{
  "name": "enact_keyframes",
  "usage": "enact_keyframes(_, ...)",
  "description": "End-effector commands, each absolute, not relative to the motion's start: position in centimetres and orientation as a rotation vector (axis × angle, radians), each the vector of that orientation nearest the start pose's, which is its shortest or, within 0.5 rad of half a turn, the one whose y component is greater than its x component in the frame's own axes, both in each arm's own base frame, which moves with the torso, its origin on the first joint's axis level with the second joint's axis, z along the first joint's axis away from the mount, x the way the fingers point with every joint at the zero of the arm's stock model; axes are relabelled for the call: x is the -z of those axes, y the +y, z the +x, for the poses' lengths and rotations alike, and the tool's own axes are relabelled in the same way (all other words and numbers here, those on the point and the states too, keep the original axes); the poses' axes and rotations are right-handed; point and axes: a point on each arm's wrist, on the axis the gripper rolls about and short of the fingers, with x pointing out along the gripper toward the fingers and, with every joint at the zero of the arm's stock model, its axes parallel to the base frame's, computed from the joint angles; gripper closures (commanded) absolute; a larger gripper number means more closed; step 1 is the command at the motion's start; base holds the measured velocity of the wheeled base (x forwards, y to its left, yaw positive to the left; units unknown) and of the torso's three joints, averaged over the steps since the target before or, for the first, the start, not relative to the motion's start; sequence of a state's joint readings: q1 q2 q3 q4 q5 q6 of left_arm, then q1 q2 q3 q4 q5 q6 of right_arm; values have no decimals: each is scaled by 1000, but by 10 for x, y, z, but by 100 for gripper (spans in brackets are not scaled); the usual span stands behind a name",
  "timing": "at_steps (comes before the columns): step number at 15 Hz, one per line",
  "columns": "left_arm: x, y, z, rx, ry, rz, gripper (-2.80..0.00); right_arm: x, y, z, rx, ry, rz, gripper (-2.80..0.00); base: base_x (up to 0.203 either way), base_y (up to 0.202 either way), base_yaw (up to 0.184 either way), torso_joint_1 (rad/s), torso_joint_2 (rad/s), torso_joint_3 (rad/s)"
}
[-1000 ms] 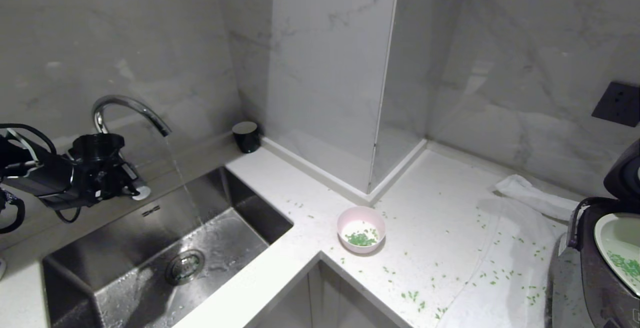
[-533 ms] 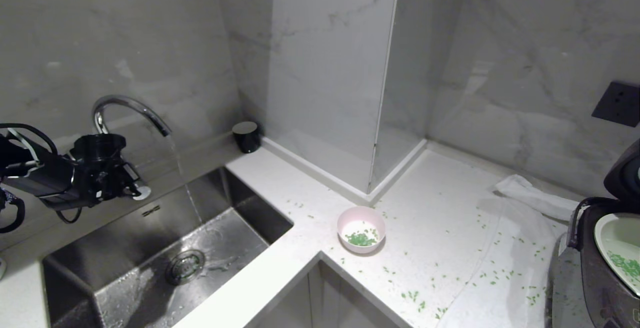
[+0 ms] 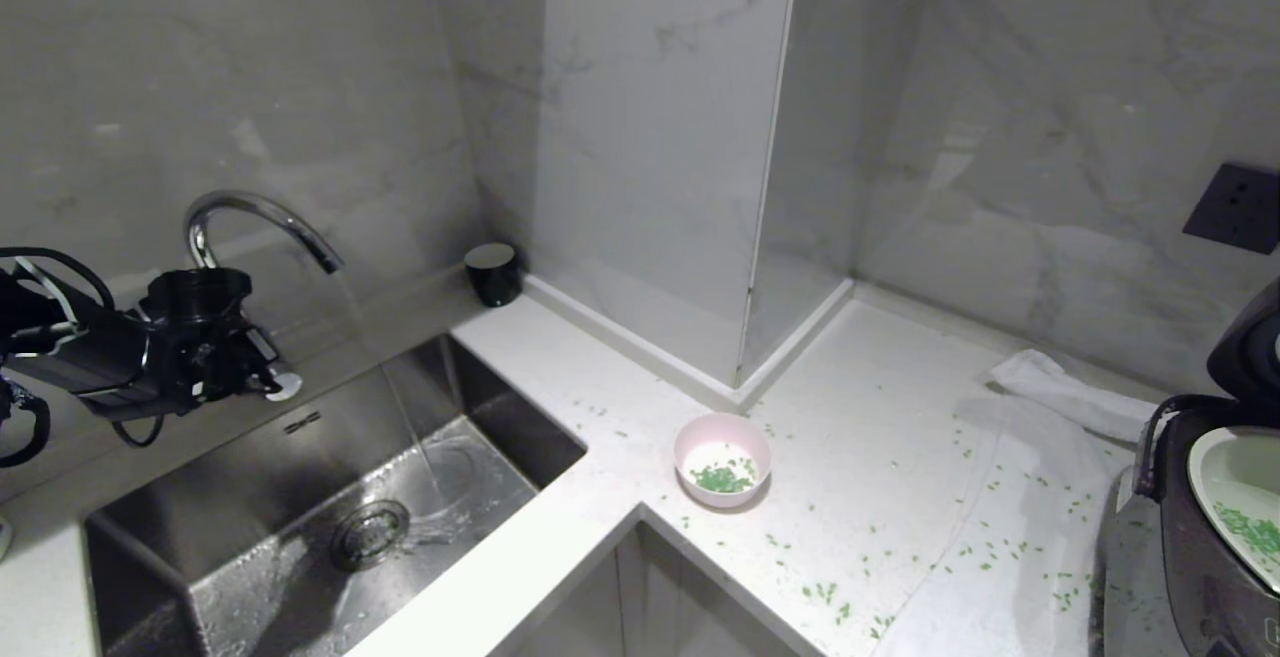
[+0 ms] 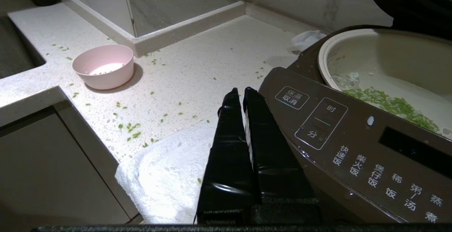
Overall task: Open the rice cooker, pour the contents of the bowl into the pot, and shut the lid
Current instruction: Turn on the tap
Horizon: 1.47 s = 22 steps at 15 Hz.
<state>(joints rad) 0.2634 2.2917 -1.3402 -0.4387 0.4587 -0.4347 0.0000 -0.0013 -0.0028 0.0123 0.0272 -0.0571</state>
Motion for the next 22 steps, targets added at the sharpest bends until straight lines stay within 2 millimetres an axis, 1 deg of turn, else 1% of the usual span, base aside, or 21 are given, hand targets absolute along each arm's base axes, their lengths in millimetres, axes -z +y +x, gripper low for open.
enact_keyframes(1,-78,127,430,-812,354,-355,0,-75,1,-23,-28,8,-58,0,0,0,0,0,0,0)
enact_keyframes(6,-77,127,430,-811,357,-355,0,-75,1,-23,-28,8,-58,0,0,0,0,0,0,0)
enact_keyframes(7,-77,127,431,-811,356,-355,-280,-75,1,-23,-28,8,-58,0,0,0,0,0,0,0)
enact_keyframes(11,-82,124,430,-804,348,-357,-280,-75,1,-23,-28,8,-57,0,0,0,0,0,0,0)
enact_keyframes(15,-91,121,427,-797,330,-362,-280,-75,1,-23,-28,8,-58,0,0,0,0,0,0,0)
enact_keyframes(18,-104,111,410,-778,333,-365,-280,-75,1,-23,-28,8,-58,0,0,0,0,0,0,0)
enact_keyframes(21,-111,99,379,-747,380,-367,-280,-75,1,-23,-28,8,-58,0,0,0,0,0,0,0)
enact_keyframes(22,-116,93,368,-720,389,-374,-280,-75,1,-23,-28,8,-58,0,0,0,0,0,0,0)
